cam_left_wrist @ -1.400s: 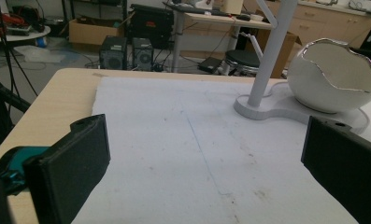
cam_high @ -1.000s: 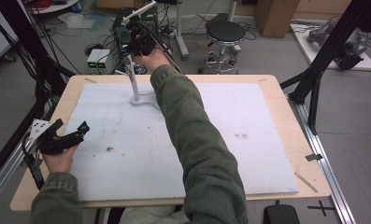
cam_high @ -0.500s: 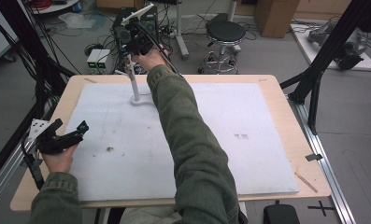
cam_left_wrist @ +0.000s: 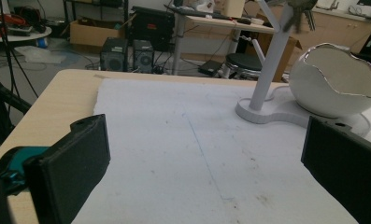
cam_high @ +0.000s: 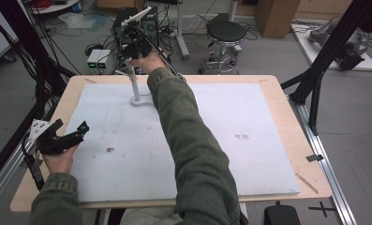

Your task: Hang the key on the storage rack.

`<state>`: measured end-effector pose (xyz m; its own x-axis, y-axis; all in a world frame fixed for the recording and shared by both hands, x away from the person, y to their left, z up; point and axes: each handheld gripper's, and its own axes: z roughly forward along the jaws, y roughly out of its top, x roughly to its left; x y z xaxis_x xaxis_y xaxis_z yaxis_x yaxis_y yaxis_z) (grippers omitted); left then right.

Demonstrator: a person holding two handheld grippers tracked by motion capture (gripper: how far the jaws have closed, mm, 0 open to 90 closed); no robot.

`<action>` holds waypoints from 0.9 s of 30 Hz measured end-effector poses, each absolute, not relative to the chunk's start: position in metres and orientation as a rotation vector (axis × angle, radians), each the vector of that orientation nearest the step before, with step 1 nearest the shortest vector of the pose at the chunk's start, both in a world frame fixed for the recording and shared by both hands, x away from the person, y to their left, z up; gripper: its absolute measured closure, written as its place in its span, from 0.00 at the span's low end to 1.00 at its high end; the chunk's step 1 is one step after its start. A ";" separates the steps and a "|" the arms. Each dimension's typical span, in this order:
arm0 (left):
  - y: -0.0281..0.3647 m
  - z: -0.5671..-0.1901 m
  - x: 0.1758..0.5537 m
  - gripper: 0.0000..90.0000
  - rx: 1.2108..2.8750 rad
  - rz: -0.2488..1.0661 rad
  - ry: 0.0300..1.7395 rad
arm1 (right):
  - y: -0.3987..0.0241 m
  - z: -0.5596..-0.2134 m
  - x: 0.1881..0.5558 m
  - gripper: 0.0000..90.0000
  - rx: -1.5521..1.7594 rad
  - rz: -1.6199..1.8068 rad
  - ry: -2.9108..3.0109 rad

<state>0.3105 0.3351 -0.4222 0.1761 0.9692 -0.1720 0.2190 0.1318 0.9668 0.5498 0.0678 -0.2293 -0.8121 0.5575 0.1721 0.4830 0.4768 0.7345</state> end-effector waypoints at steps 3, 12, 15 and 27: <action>0.335 -0.422 0.310 0.02 1.327 0.847 1.277 | 0.063 -0.228 0.544 0.48 0.887 1.244 2.628; 0.334 -0.422 0.310 0.02 1.341 0.858 1.282 | 0.031 -0.223 0.540 0.23 0.948 1.229 2.617; 0.334 -0.422 0.310 0.02 1.349 0.863 1.280 | 0.021 -0.225 0.537 0.13 0.984 1.218 2.590; 0.332 -0.423 0.312 0.02 1.361 0.872 1.276 | -0.010 -0.237 0.526 0.02 0.985 1.188 2.580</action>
